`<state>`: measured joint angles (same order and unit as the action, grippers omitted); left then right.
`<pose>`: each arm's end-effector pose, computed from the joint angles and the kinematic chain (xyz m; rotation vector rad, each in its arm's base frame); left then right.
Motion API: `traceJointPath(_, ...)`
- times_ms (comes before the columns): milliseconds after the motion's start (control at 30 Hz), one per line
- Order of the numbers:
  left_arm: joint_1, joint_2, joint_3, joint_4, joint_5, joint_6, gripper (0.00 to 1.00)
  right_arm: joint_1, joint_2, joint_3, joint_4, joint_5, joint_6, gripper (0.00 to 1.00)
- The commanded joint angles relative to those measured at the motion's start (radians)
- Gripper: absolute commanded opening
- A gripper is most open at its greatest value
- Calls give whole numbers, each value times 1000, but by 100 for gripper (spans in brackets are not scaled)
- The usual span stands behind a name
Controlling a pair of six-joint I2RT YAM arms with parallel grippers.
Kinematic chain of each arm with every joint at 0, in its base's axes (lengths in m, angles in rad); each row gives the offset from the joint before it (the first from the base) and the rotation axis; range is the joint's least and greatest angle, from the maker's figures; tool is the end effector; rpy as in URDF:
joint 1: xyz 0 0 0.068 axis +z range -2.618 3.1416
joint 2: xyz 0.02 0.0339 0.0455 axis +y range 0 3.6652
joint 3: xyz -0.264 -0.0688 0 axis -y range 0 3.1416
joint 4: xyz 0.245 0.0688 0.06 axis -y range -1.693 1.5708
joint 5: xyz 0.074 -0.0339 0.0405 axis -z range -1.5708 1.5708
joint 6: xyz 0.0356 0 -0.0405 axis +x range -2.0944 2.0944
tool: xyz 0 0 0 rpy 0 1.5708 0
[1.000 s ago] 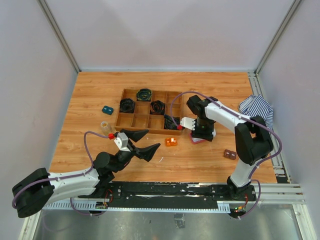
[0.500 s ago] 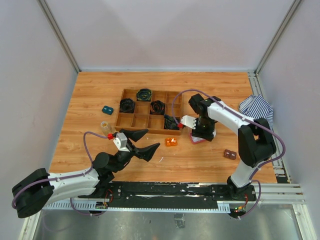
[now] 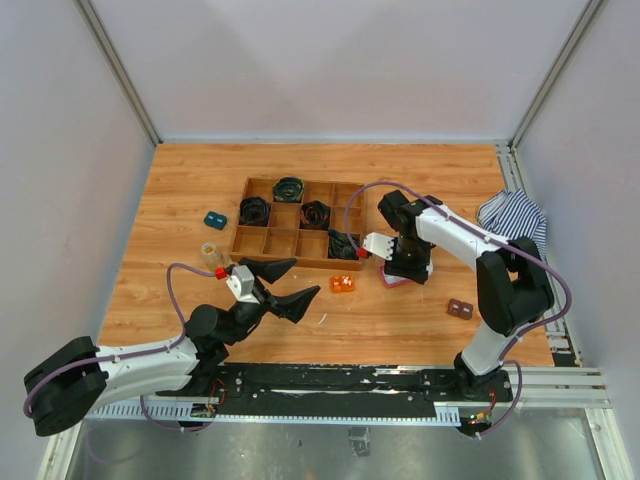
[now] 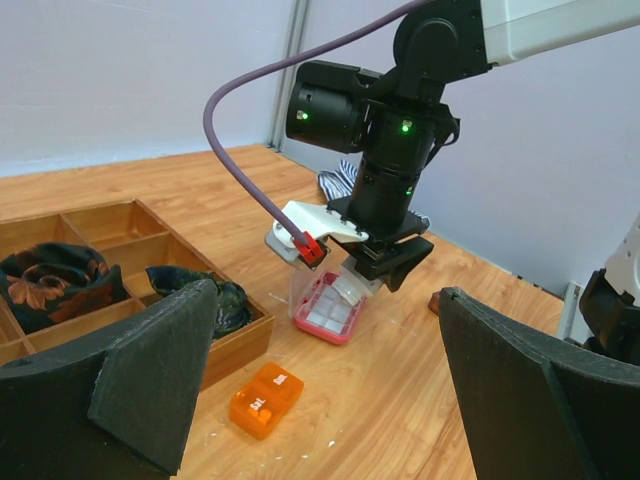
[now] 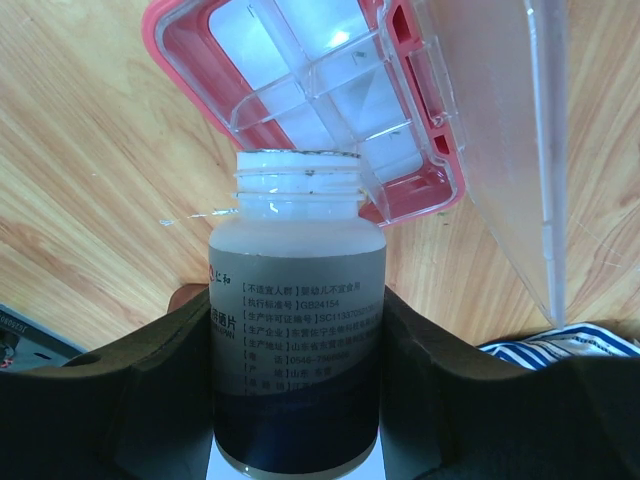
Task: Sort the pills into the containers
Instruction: Pour the pill from the pill bottle.
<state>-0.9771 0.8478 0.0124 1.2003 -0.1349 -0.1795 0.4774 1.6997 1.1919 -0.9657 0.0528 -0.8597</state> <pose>0.0914 -0.1269 0.2090 0.3741 1.2052 -0.9261 0.2743 0.1398 0.1996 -1.8901 2.3992 -0.1074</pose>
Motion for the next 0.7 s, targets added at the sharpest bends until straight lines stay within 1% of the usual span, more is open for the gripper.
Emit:
traceJointPath(0,3,-7,-17,36,6,21,99,-10,-43,-4,-1,-29,10,1)
traceJointPath(33,3,-9,-17,37,5,21,99,-9,-48,-29,39,-3,6,1)
traceJointPath(67,3,-6,-17,37,7,21,99,-10,-28,-25,11,8,11,1)
traceJointPath(100,3,-8,-17,37,7,23,99,-11,-8,3,-41,-16,22,1)
traceJointPath(133,3,-10,-19,40,7,22,99,-11,-15,14,-36,-36,24,1)
traceJointPath(200,3,-9,-19,39,6,21,99,-12,-47,-47,47,14,5,0)
traceJointPath(267,4,-8,-17,39,10,23,99,-18,-14,-3,-33,-13,21,1)
traceJointPath(367,3,-8,-16,37,8,23,99,-17,-51,-37,28,-3,13,1)
traceJointPath(433,3,-6,-15,37,9,23,99,-17,-29,3,-36,-34,26,1)
traceJointPath(533,4,-4,-13,35,9,23,99,-18,-42,-43,30,16,12,1)
traceJointPath(567,4,-5,-13,34,11,24,99,-19,-23,-9,-25,-8,23,0)
traceJointPath(600,3,-6,-14,33,11,24,99,-19,-24,-3,-32,-35,29,1)
traceJointPath(667,3,-6,-14,34,8,23,99,-14,-59,-56,52,1,12,1)
